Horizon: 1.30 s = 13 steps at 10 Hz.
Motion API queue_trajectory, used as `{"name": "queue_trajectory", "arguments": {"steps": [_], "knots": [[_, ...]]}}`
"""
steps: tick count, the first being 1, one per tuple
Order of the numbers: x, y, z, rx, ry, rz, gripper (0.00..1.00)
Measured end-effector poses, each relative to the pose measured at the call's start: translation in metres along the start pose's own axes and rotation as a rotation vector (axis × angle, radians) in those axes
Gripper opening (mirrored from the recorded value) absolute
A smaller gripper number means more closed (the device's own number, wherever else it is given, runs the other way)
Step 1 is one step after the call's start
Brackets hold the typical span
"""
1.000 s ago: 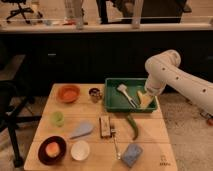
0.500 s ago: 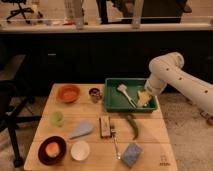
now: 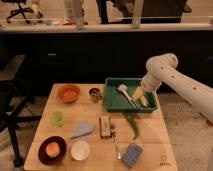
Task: Place banana in red bowl
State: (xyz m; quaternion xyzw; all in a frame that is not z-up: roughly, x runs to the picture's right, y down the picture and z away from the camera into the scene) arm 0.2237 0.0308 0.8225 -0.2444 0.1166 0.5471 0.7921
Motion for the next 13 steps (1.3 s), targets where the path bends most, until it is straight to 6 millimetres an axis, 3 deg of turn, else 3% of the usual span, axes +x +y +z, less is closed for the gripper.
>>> {"name": "queue_trajectory", "arguments": {"steps": [7,13], "knots": [[-0.028,-0.002,0.056,-0.058,0.081,0.038,0.80],[-0.049,-0.007,0.085,-0.102,0.155,0.080,0.80]]}}
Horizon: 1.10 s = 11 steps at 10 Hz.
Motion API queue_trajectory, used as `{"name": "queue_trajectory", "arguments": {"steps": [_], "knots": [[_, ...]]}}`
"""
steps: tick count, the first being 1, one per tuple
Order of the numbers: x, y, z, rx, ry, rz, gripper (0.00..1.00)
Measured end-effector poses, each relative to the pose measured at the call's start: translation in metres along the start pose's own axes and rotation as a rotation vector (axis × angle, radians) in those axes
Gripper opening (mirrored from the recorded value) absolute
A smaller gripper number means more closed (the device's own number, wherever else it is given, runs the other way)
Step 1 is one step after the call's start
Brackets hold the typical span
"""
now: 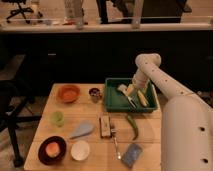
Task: Place banana in red bowl
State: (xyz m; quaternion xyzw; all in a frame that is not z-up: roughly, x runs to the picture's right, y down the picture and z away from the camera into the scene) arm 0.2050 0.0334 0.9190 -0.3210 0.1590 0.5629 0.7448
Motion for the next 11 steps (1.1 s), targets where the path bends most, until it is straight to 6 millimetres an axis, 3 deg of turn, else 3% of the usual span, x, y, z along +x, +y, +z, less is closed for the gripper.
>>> {"name": "queue_trajectory", "arguments": {"steps": [6,11], "knots": [[-0.011,-0.017,0.022,-0.042,0.038,0.055,0.80],[-0.009,-0.028,0.032,0.054,-0.007,0.009,0.80]]}}
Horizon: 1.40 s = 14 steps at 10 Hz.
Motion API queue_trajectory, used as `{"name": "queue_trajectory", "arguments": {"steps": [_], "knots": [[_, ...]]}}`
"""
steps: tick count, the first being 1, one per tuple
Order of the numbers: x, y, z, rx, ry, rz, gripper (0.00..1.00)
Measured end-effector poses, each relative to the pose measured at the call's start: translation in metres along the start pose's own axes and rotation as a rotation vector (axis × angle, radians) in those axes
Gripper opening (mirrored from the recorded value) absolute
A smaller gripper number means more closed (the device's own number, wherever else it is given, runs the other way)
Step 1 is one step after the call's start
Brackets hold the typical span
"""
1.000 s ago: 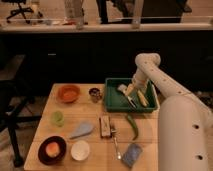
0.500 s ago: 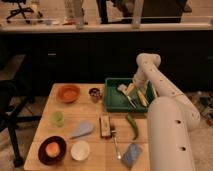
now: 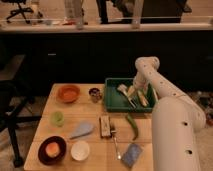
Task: Place banana in red bowl
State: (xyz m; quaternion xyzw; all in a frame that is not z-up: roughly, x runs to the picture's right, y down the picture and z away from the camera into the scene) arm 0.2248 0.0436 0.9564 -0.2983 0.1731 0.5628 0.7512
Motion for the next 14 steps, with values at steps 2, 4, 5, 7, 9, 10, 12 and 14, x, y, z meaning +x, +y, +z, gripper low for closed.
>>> {"name": "queue_trajectory", "arguments": {"steps": [2,4,5,7,9,10,12,14], "knots": [[0.004,-0.004,0.005,0.017,-0.013,-0.025,0.80],[0.006,-0.008,0.010,0.013,-0.018,-0.043,0.80],[0.006,-0.011,0.012,0.006,-0.022,-0.055,0.80],[0.006,-0.017,0.016,-0.014,-0.027,-0.070,0.80],[0.005,-0.025,0.017,-0.033,-0.034,-0.075,0.80],[0.005,-0.027,0.016,-0.038,-0.037,-0.077,0.80],[0.002,-0.033,0.016,-0.049,-0.048,-0.080,0.80],[0.003,-0.035,0.016,-0.053,-0.050,-0.091,0.80]]}}
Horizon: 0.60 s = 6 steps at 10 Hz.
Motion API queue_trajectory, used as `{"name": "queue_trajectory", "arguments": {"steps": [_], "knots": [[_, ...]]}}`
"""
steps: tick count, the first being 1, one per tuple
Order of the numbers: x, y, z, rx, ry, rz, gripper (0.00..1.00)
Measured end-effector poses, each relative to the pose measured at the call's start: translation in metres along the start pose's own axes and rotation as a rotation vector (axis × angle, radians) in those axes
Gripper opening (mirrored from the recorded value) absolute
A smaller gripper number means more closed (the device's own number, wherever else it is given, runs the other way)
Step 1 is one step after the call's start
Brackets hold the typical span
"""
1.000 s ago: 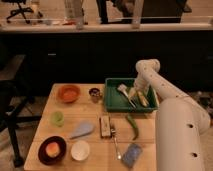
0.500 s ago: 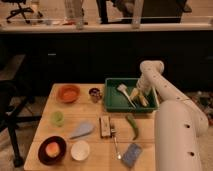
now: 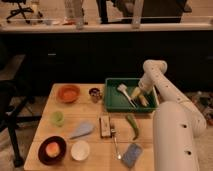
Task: Place banana in red bowl
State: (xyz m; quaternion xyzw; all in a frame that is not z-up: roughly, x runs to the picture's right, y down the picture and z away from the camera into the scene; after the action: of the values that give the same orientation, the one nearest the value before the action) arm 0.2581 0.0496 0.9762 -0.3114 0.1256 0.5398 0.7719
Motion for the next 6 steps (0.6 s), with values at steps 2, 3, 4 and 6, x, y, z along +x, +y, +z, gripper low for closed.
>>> {"name": "queue_trajectory", "arguments": {"steps": [2,3,4,6], "knots": [[-0.001,0.000,0.002,-0.006,0.000,-0.023,0.80],[0.000,0.000,0.003,-0.011,0.001,-0.031,0.80],[0.003,0.003,0.009,-0.017,0.007,-0.047,0.80],[0.012,0.002,0.016,-0.017,0.007,-0.063,0.80]]}}
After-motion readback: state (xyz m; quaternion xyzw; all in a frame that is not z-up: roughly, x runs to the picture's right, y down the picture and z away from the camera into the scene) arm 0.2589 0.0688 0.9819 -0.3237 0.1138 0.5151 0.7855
